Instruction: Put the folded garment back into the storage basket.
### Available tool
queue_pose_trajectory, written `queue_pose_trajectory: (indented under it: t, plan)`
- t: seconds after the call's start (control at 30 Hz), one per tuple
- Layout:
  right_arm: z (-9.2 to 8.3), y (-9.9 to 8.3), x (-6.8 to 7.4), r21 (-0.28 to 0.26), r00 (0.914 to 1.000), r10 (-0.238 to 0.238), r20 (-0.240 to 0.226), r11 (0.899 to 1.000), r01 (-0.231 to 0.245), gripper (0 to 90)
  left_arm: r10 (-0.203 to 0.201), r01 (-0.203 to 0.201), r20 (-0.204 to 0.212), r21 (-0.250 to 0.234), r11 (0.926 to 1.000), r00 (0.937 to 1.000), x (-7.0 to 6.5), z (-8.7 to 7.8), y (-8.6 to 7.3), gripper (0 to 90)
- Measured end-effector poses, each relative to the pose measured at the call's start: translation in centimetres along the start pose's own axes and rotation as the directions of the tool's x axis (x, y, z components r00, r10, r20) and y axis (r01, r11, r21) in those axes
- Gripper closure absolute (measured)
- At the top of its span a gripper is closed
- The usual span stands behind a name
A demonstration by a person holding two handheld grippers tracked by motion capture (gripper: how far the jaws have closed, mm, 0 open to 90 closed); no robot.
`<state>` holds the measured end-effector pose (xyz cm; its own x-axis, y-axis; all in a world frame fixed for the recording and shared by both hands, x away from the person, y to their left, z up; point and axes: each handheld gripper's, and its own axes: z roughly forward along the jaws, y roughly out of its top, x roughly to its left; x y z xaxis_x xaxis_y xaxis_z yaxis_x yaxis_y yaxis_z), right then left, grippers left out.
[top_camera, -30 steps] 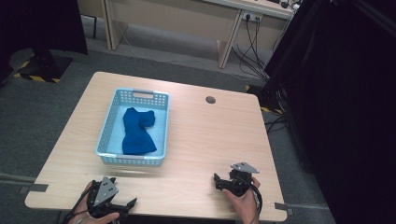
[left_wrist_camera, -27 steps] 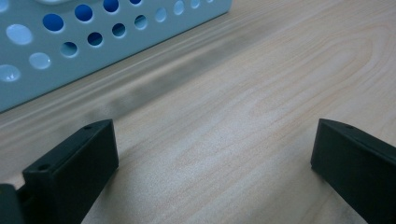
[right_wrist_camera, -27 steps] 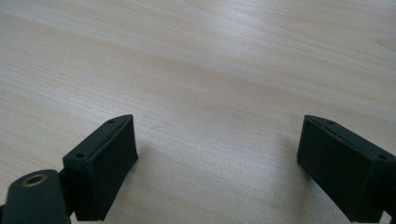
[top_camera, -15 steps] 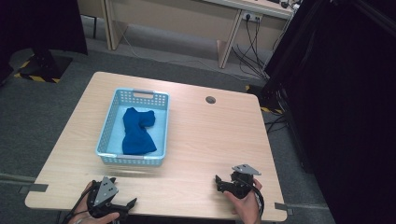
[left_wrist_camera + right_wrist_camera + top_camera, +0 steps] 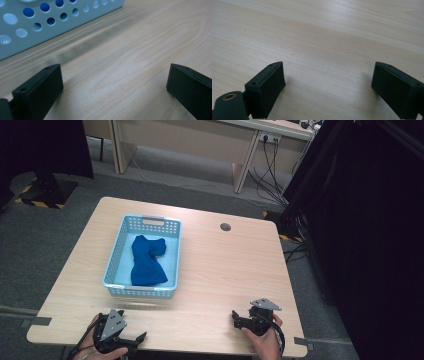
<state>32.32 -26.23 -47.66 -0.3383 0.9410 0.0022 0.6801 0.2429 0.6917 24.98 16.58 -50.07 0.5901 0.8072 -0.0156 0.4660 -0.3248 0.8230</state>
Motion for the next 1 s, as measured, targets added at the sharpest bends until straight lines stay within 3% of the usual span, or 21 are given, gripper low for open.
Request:
queue_pose_trajectory:
  t: [1.0]
  plan:
    - [-0.8, -0.78, -0.08, 0.004, 1.0, 0.002, 0.003, 1.0, -0.002, 11.6, 0.0, 0.0, 0.0, 0.0, 1.0, 1.0, 0.0, 0.0, 0.0, 0.0]
